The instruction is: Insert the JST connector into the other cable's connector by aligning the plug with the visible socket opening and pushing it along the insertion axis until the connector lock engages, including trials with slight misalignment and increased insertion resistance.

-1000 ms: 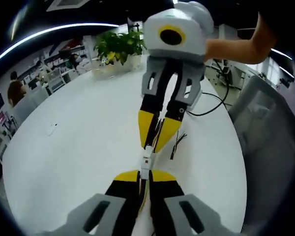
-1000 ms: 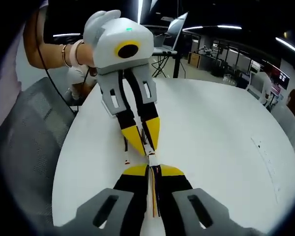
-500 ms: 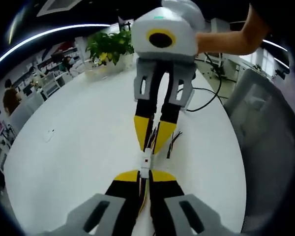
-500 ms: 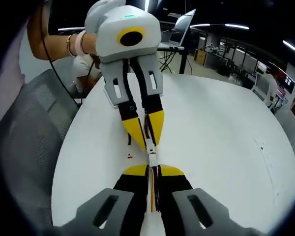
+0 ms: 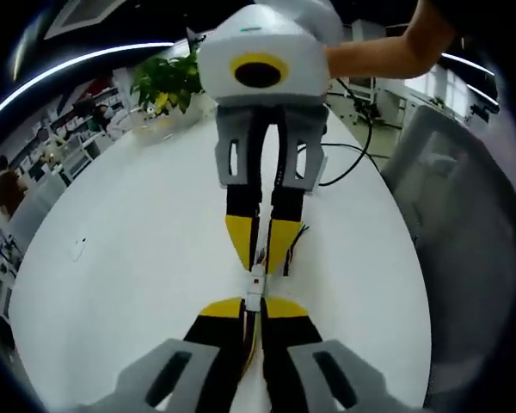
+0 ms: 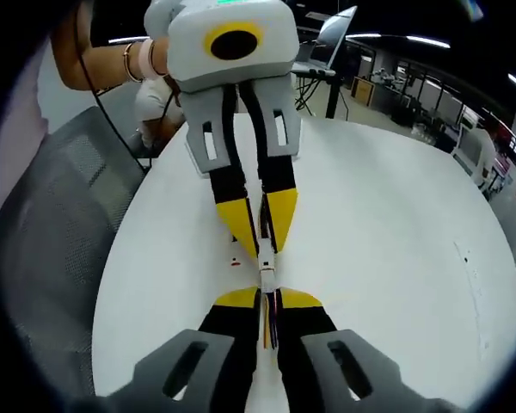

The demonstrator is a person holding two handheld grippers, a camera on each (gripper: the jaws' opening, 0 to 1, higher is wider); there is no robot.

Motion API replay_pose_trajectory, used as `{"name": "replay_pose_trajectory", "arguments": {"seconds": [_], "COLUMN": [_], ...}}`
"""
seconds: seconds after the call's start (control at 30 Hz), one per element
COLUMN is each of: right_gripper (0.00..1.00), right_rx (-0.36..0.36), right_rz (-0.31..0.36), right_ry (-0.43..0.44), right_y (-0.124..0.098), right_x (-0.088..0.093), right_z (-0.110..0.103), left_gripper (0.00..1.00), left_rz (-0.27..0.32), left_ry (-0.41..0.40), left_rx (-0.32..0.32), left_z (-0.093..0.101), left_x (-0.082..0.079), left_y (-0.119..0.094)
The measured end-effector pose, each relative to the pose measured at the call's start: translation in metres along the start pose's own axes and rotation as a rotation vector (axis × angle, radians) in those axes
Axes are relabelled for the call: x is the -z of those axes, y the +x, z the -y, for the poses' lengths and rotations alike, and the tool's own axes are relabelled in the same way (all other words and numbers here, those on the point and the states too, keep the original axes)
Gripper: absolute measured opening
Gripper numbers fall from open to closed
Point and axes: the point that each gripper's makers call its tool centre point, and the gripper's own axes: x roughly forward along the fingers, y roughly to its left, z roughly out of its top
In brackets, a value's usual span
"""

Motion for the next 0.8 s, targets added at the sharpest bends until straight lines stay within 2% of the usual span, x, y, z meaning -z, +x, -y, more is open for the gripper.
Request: {"name": "replay_pose_trajectory", "arguments": {"seconds": [0.53, 0.6, 0.8], "right_gripper": [0.03, 0.03, 0.03], "right_rx": [-0.006, -0.008, -0.004], "right_rz": [-0.036, -0.03, -0.024], "right_ry": [0.001, 0.007, -0.002], "right_y": [0.0026, 0.0031, 0.0015], "right_x": [0.0013, 0.0008, -0.0022], "right_z": [-0.0065, -0.0071, -0.0083], "left_gripper": [0.0, 0.0, 0.0], "left_rz": [0.014, 0.036, 0.021], "left_ry": [0.037, 0.037, 0.048], "left_rx": [0.02, 0.03, 0.029], "left_z": [0.0025, 0.0045, 0.0048], "left_x": [-0.0031, -0.0075, -0.0055], "left_y": [-0.0016, -0.0009, 0.0024]}}
